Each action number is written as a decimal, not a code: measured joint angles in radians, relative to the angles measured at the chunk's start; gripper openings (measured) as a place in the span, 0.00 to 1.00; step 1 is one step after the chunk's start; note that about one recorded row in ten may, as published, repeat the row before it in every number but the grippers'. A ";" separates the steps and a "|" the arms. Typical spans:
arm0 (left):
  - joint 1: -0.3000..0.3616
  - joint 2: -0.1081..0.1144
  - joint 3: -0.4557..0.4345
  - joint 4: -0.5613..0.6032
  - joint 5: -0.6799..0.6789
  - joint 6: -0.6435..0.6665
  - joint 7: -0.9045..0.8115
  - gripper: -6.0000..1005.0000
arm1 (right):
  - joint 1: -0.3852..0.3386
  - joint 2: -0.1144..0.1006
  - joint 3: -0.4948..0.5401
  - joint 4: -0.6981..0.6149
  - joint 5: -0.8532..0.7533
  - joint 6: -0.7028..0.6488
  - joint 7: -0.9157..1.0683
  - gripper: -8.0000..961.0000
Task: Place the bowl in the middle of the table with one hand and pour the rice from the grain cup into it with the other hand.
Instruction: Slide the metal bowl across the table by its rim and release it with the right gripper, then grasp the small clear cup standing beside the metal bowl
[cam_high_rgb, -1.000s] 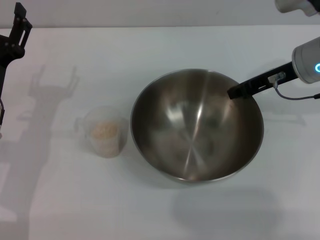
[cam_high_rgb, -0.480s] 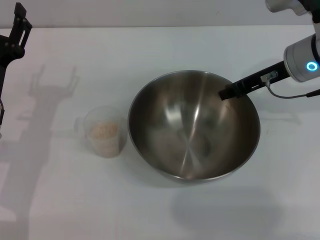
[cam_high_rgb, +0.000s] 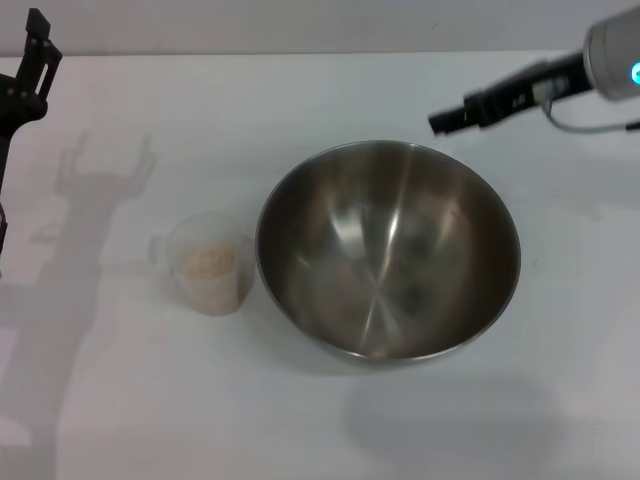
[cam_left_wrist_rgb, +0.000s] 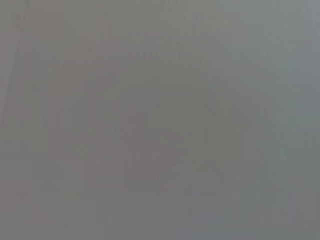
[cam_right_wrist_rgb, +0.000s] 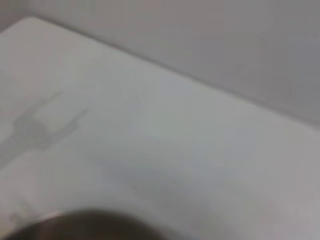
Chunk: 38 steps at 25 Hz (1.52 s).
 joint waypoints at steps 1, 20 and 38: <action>0.000 0.000 0.000 0.000 0.000 0.000 0.000 0.81 | 0.000 0.000 -0.004 -0.021 0.000 -0.017 -0.010 0.57; 0.027 0.001 -0.006 -0.010 -0.006 0.003 -0.002 0.80 | -0.455 0.006 -0.759 -0.047 -0.005 -1.812 -0.076 0.61; 0.185 0.001 0.288 0.045 0.002 0.130 0.072 0.80 | -0.356 -0.001 -0.922 0.984 0.012 -2.883 0.867 0.61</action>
